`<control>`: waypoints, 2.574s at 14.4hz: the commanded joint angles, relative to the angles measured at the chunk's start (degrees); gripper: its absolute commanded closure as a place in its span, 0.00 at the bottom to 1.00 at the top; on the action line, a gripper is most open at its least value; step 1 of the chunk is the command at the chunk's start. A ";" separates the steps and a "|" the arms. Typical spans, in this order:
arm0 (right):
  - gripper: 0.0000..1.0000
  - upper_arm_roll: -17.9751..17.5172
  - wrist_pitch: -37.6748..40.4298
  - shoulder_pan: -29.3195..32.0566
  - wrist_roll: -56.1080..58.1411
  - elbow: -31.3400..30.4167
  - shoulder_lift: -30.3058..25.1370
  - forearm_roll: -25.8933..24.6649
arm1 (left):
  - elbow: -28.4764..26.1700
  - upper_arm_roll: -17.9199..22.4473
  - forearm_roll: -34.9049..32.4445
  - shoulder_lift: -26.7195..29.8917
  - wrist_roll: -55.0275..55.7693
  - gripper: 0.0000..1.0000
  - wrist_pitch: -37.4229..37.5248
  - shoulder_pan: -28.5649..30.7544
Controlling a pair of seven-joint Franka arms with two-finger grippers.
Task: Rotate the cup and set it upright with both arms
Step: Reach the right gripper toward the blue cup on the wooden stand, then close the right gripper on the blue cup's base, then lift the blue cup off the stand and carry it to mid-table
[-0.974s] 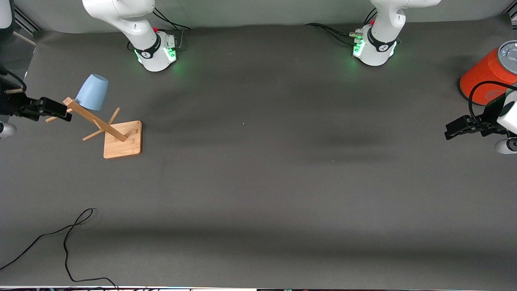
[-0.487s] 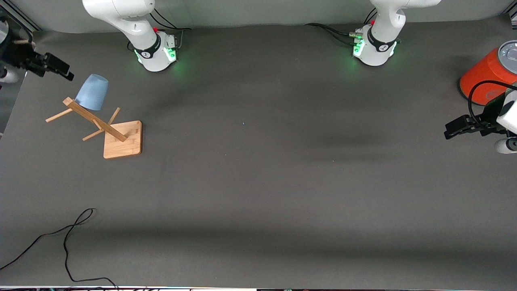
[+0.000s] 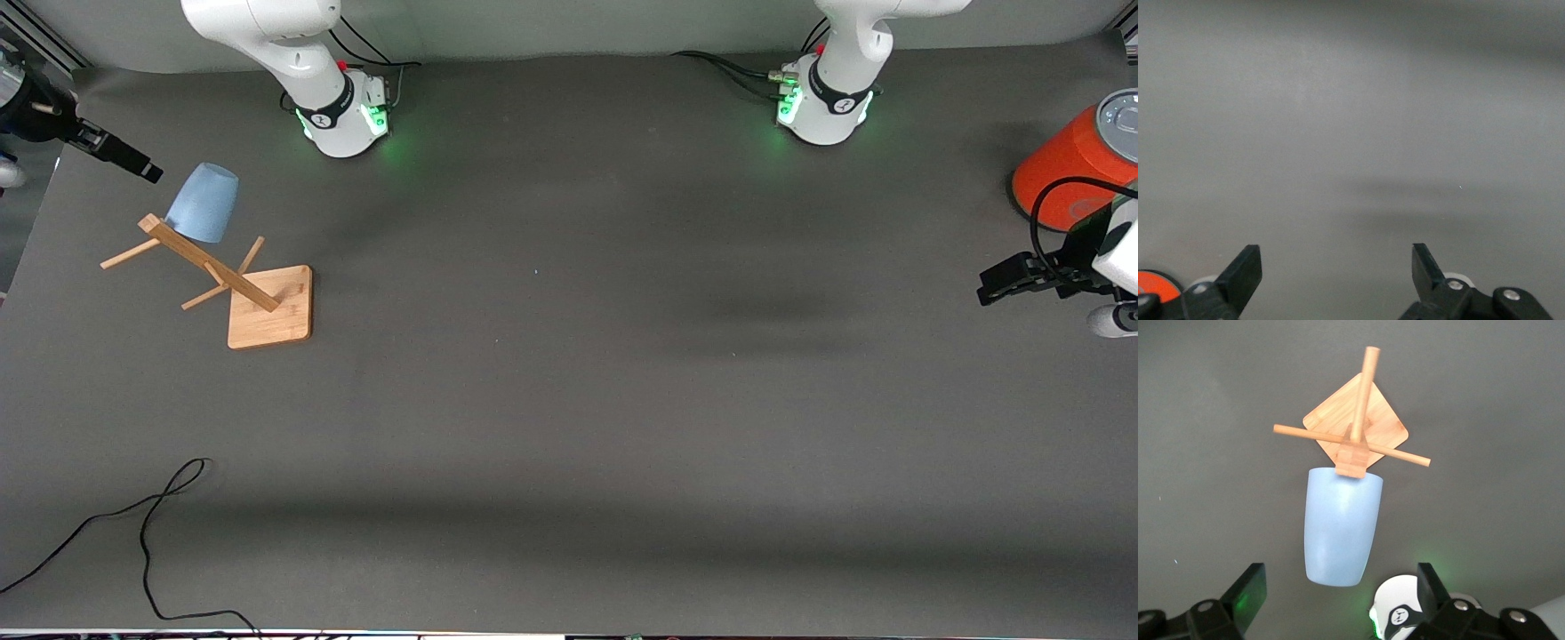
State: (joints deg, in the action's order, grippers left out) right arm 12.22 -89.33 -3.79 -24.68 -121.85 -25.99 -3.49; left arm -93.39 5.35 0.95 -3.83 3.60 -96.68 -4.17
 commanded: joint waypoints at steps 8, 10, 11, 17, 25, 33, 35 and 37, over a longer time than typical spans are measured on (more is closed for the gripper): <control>0.00 0.97 -14.81 -0.52 -2.74 -14.37 -0.38 -0.21 | -1.18 0.19 0.64 0.93 -0.62 0.00 0.00 -0.40; 0.00 1.05 -18.23 -0.52 -2.83 -16.91 -0.11 -0.21 | -1.18 0.36 0.64 0.84 -0.70 0.00 0.00 -0.32; 0.00 1.05 -19.82 -0.60 -2.83 -18.06 -0.03 -0.12 | -1.18 0.36 0.64 0.84 -0.70 0.00 -0.09 -0.40; 0.27 1.05 -20.80 -0.69 -2.74 -18.69 0.42 -0.12 | -1.09 0.19 0.64 0.57 -0.70 0.00 -0.53 -0.49; 0.67 0.97 -17.12 -1.04 -5.53 -17.72 -1.16 -0.12 | -1.09 -0.25 0.55 0.49 -0.70 0.00 -0.35 -0.76; 0.67 0.26 -6.22 -13.23 -25.73 -15.70 -9.69 0.58 | -1.09 -0.25 0.55 0.57 -0.70 0.00 -0.17 -0.67; 0.67 0.18 -4.81 -18.94 -34.42 -13.86 -9.96 1.99 | -1.09 -0.25 0.46 0.49 -0.79 0.00 -0.26 -0.58; 0.68 -0.17 -5.50 -28.51 -46.46 -11.14 -8.56 3.57 | -1.01 -0.25 0.37 0.49 -0.79 0.00 -0.09 -0.67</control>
State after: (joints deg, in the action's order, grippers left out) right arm 12.06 -95.59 -24.70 -61.13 -136.25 -35.77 -1.38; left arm -94.01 4.83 1.00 -3.87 3.58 -96.91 -4.46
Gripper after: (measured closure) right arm 0.181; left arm 0.000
